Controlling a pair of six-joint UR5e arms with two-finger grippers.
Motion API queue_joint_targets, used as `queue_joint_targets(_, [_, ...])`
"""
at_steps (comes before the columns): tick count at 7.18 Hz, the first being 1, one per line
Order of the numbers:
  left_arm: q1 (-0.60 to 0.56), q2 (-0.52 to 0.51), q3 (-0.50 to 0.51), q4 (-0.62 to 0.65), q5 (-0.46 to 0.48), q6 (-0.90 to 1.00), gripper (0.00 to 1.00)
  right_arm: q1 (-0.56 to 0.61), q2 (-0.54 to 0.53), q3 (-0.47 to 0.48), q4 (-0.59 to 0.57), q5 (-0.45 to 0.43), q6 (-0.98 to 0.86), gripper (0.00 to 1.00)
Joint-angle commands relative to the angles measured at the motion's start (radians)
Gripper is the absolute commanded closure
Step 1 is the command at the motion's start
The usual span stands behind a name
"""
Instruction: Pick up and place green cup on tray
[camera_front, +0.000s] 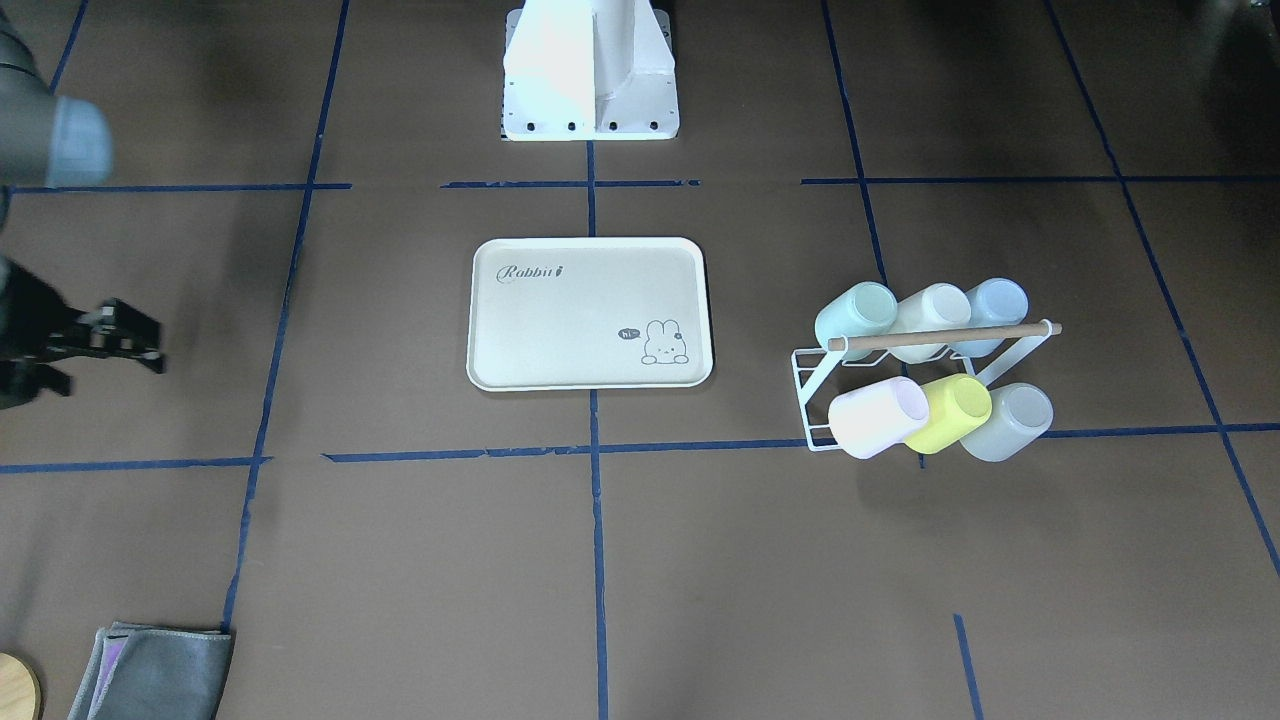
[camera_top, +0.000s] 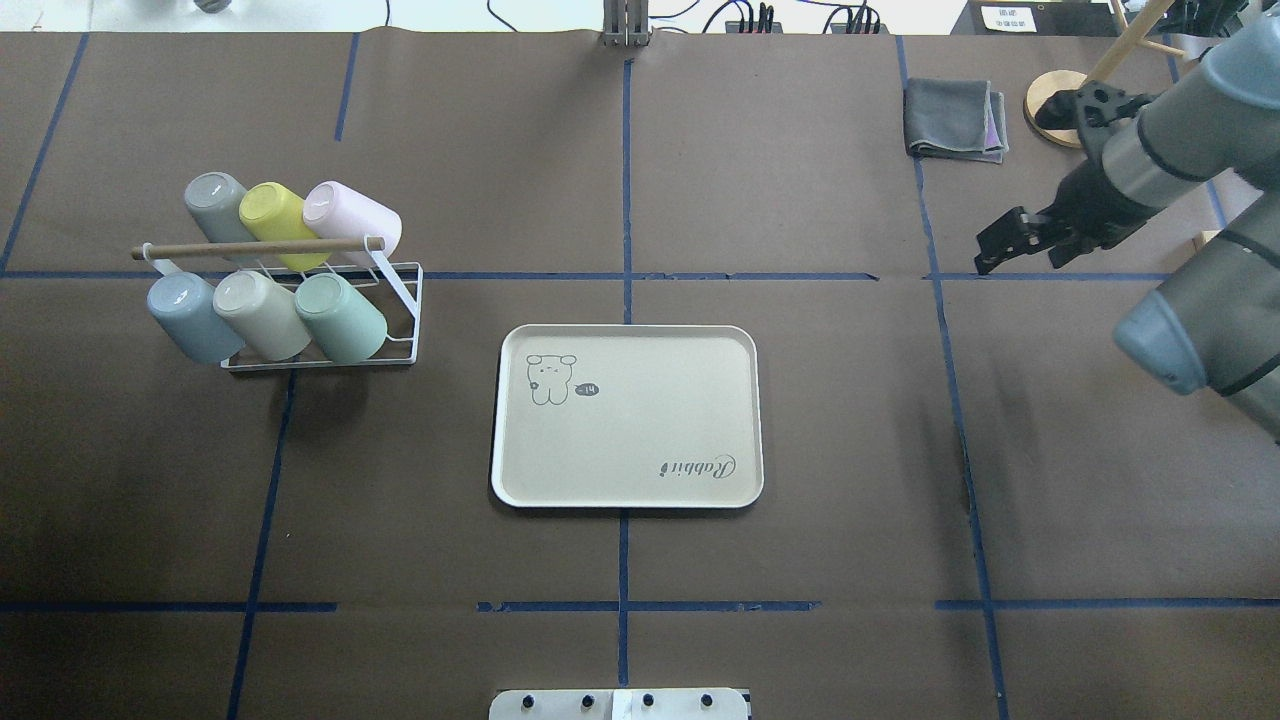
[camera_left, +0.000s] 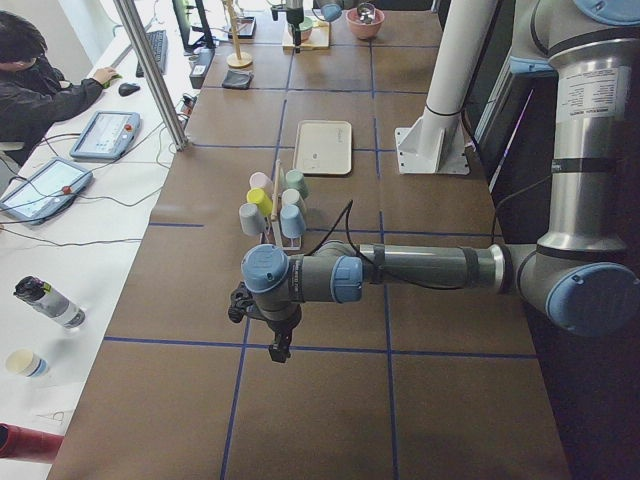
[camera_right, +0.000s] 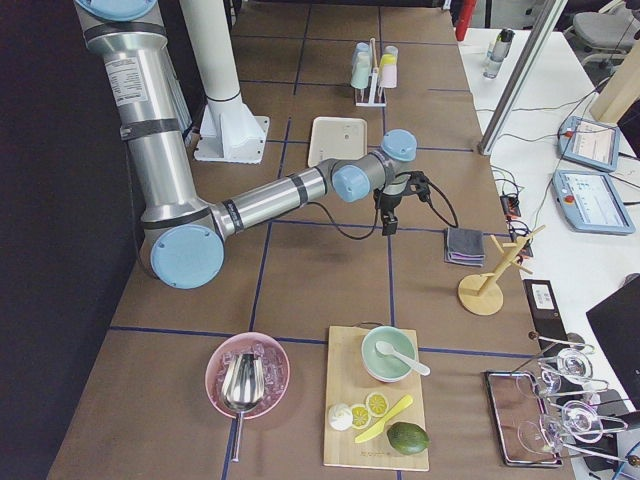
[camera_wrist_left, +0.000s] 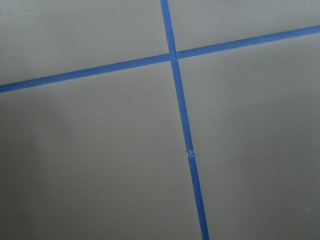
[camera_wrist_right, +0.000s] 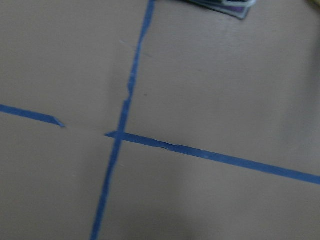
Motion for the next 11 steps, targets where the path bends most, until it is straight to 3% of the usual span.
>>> queue_joint_targets(1, [0.000,-0.004,0.001,0.002,0.003,-0.003,0.00,0.152,-0.108,0.041,-0.177,-0.008,-0.323,0.00])
queue_joint_targets(3, [-0.002,-0.001,0.000,0.000,0.000,-0.008,0.00,0.253,-0.259,0.071,-0.172,-0.009,-0.379,0.00])
queue_joint_targets(5, [-0.002,-0.014,0.012,-0.003,-0.002,-0.009,0.00,0.391,-0.327,0.072,-0.184,0.003,-0.427,0.00])
queue_joint_targets(7, [0.003,-0.074,0.023,-0.066,0.000,-0.012,0.00,0.404,-0.338,0.077,-0.179,0.012,-0.412,0.00])
queue_joint_targets(9, [0.000,-0.079,0.015,-0.080,-0.002,-0.038,0.00,0.405,-0.341,0.101,-0.175,-0.052,-0.412,0.00])
queue_joint_targets(11, [0.002,-0.086,0.004,-0.081,-0.003,-0.046,0.00,0.404,-0.344,0.102,-0.179,-0.043,-0.410,0.00])
